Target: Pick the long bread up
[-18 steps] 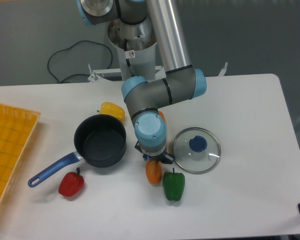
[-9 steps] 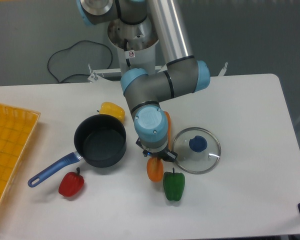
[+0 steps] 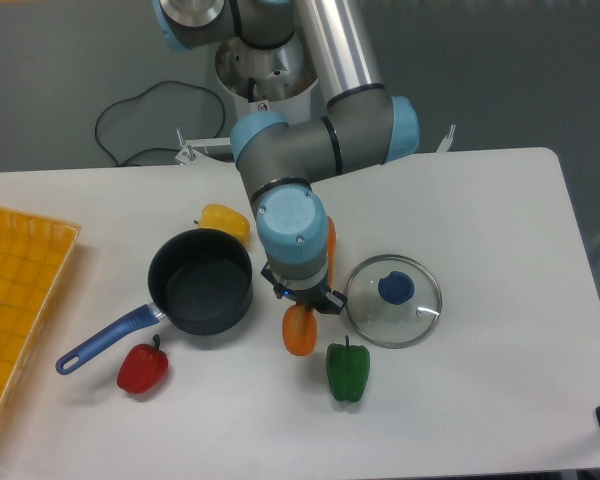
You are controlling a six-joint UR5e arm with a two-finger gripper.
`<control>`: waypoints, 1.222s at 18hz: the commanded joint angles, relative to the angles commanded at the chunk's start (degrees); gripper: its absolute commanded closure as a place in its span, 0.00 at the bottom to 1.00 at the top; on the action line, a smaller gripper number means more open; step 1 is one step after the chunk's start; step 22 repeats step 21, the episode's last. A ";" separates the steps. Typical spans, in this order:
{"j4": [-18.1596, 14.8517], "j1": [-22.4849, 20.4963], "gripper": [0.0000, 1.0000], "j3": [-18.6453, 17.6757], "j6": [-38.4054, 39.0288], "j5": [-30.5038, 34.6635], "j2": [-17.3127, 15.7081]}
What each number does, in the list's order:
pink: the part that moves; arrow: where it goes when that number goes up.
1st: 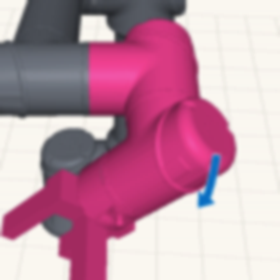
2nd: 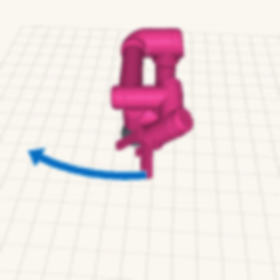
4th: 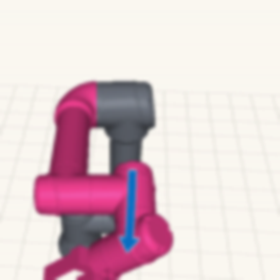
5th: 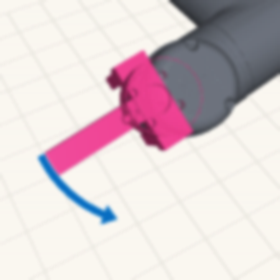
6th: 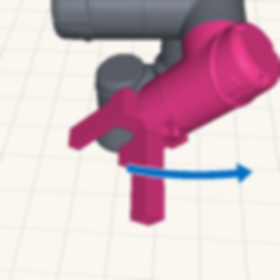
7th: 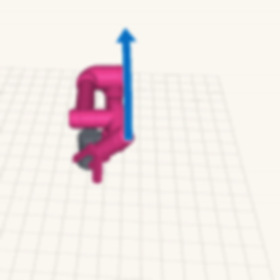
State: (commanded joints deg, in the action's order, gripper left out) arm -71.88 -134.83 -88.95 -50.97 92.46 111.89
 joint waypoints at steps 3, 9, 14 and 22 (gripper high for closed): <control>-1.59 1.14 0.87 0.09 -0.18 -0.26 -1.14; -5.02 1.59 0.86 -0.09 -0.18 -2.55 -3.52; -5.02 2.03 0.85 -0.09 -0.18 -2.55 -3.26; -5.02 1.85 0.85 -0.35 -0.27 -2.64 -3.52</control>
